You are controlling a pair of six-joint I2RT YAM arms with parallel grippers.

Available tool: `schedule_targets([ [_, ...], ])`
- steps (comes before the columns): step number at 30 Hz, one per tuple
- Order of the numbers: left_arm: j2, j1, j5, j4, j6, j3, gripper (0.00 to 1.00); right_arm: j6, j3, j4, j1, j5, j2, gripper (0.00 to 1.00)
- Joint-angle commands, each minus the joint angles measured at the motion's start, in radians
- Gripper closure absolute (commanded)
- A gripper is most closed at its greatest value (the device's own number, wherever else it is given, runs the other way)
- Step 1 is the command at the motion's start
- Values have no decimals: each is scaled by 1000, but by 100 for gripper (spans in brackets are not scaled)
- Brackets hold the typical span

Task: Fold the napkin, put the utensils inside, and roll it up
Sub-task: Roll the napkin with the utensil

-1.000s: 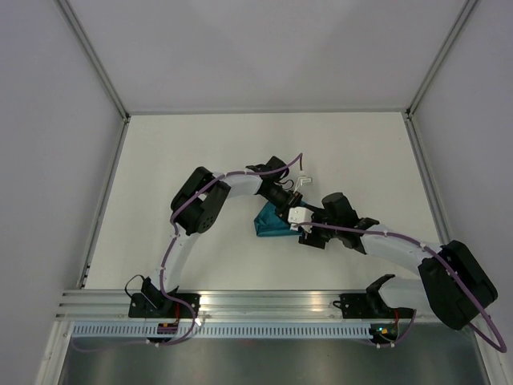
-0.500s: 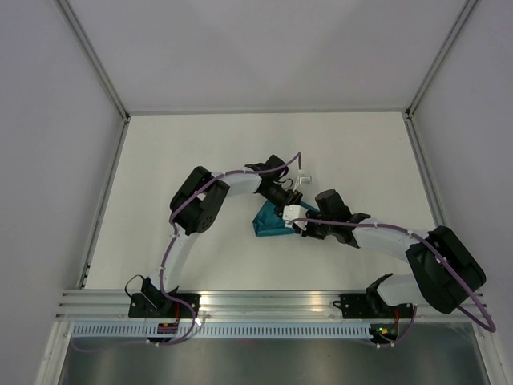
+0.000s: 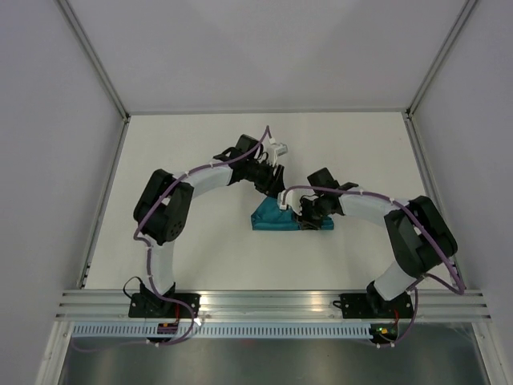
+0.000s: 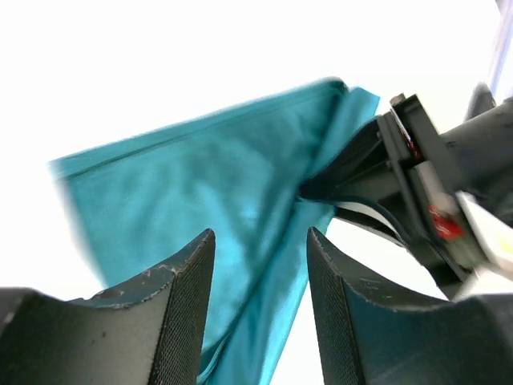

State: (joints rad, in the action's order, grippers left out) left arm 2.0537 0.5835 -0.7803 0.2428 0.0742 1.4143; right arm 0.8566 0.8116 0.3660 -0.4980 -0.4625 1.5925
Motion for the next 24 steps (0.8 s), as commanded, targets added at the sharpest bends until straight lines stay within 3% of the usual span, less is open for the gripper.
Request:
schedule_targets([
  [1,-162,-16,186,-160,93,-82,44,93,99,252,44,-96,131,71],
  [6,-361,-14,380,-292,93,-247,43,147,272,444,104,-146,320,71],
  [13,-611,5,639,-542,92,-576,43,174,454,582,156,-174,515,71],
  [15,-651,47,685,-605,44,-629,43,176,507,619,162,-177,552,71],
  [19,-687,206,910,-665,-137,-709,41,171,589,671,167,-176,644,71],
  [24,-560,418,1071,-662,-358,-664,41,144,682,715,171,-165,730,71],
])
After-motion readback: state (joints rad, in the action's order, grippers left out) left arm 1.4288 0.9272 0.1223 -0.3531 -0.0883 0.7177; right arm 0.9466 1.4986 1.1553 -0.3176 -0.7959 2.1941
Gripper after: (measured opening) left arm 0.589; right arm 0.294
